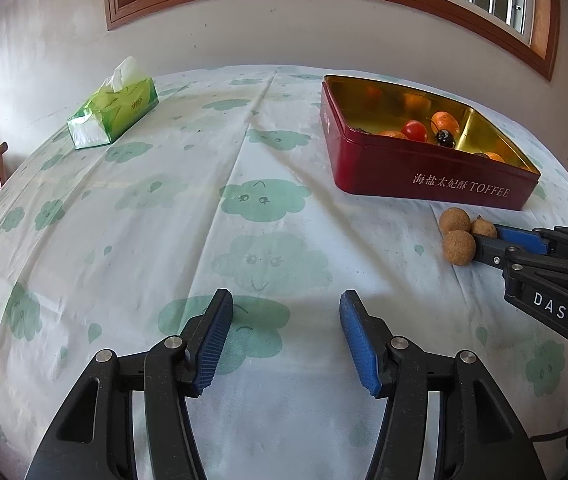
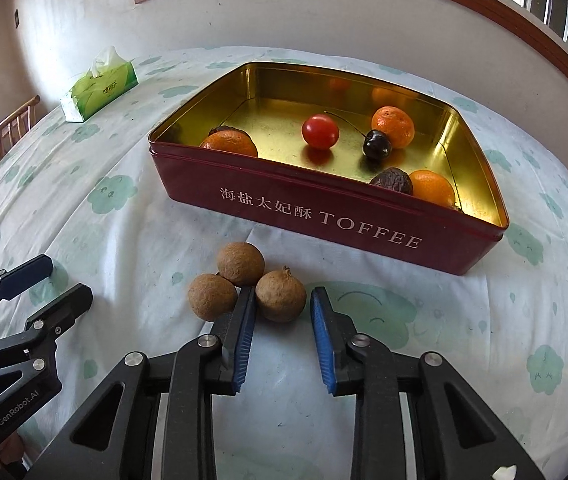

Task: Organize fruits
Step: 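Grasp one longan with the right tool while the left tool grasps two longans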

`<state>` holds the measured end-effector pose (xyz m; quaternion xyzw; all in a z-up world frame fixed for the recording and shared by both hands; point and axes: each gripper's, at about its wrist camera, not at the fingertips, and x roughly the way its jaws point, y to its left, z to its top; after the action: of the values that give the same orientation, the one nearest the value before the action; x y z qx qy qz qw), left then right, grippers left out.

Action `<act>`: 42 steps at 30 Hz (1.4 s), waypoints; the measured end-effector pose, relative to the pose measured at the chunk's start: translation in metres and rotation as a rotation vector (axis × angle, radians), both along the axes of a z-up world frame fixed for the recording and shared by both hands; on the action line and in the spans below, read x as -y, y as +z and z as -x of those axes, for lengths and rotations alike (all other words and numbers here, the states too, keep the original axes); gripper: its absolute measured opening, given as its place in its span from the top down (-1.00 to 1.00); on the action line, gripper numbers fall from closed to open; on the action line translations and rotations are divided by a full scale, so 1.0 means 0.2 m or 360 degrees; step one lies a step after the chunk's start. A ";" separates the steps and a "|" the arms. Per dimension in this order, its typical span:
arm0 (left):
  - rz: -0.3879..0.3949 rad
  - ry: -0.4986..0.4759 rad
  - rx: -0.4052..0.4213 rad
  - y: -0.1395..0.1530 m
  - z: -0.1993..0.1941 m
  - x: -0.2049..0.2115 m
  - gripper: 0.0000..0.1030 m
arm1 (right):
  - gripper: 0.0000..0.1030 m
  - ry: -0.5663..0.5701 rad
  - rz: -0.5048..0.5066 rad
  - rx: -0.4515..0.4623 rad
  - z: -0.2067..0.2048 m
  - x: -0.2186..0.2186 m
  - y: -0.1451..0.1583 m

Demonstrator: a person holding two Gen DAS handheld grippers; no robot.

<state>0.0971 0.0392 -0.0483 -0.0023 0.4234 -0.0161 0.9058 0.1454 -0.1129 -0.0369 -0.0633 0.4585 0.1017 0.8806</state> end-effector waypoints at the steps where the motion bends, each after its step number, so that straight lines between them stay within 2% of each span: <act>1: 0.0000 0.0002 0.0000 0.00 0.00 0.00 -0.11 | 0.55 0.0004 0.0003 0.0004 0.00 0.00 0.00; 12: 0.0020 -0.0026 -0.0018 0.01 0.00 0.05 -0.11 | 0.55 -0.0057 -0.0026 0.0005 0.03 0.10 0.00; 20: 0.0066 -0.0157 -0.0022 0.02 0.00 0.21 -0.11 | 0.55 -0.0207 -0.0063 0.0005 0.04 0.32 0.00; 30: 0.0060 -0.0292 -0.0007 0.03 -0.03 0.44 -0.11 | 0.55 -0.0362 -0.0035 0.0037 0.06 0.57 0.00; 42: 0.0038 -0.0285 -0.0030 0.03 -0.17 0.53 -0.11 | 0.55 -0.0363 -0.0032 0.0097 0.06 0.61 -0.01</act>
<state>0.1305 -0.0659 -0.0427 0.0247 0.4302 -0.1020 0.8966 0.1341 -0.2344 -0.0387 -0.0050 0.4348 0.0035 0.9005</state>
